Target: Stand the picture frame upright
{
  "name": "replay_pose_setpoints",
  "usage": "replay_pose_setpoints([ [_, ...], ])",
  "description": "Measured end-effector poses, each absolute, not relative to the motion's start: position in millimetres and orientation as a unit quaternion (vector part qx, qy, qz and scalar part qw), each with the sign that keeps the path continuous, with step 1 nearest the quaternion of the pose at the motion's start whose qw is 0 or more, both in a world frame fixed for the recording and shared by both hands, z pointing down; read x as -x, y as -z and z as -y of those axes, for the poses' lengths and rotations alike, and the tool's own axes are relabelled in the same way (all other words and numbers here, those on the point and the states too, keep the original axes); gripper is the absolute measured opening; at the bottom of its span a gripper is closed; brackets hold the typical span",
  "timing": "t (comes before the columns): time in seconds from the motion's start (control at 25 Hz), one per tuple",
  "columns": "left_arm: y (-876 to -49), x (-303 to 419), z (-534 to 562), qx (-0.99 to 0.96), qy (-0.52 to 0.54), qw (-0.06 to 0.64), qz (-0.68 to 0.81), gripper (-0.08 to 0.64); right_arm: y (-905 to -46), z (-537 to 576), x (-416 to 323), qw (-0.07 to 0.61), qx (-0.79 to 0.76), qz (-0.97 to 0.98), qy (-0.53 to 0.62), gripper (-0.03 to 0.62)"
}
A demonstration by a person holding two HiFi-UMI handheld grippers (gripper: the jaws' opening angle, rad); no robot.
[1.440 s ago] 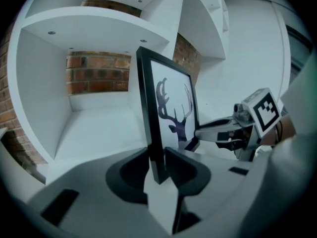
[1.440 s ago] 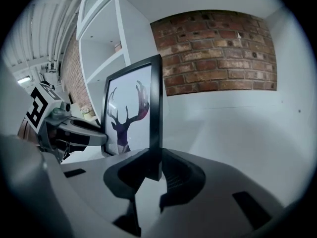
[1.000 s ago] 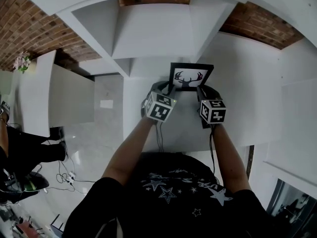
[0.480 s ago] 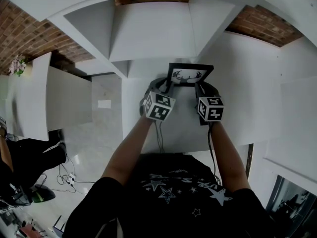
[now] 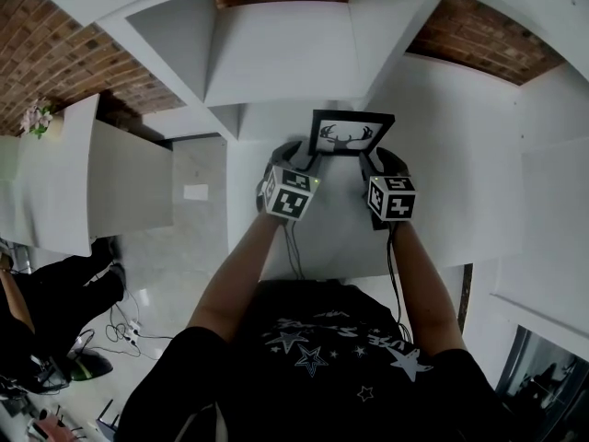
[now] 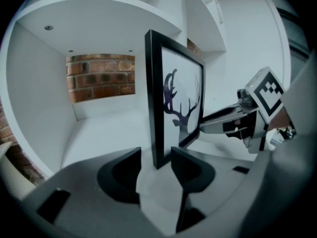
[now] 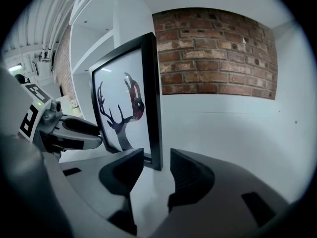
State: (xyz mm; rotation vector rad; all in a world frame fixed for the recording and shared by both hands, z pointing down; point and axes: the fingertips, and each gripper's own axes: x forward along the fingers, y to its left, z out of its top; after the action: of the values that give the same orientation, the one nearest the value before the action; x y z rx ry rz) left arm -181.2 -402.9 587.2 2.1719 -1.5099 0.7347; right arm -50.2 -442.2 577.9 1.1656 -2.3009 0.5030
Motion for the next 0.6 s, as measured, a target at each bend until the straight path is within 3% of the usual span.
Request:
replay_pose_setpoints([
  [0.6, -564, 150, 321, -0.757, -0.241, 0.232, 0.562, 0.186, -553, 386, 11, 0.216, -0.418, 0.865, -0.173, 0.164],
])
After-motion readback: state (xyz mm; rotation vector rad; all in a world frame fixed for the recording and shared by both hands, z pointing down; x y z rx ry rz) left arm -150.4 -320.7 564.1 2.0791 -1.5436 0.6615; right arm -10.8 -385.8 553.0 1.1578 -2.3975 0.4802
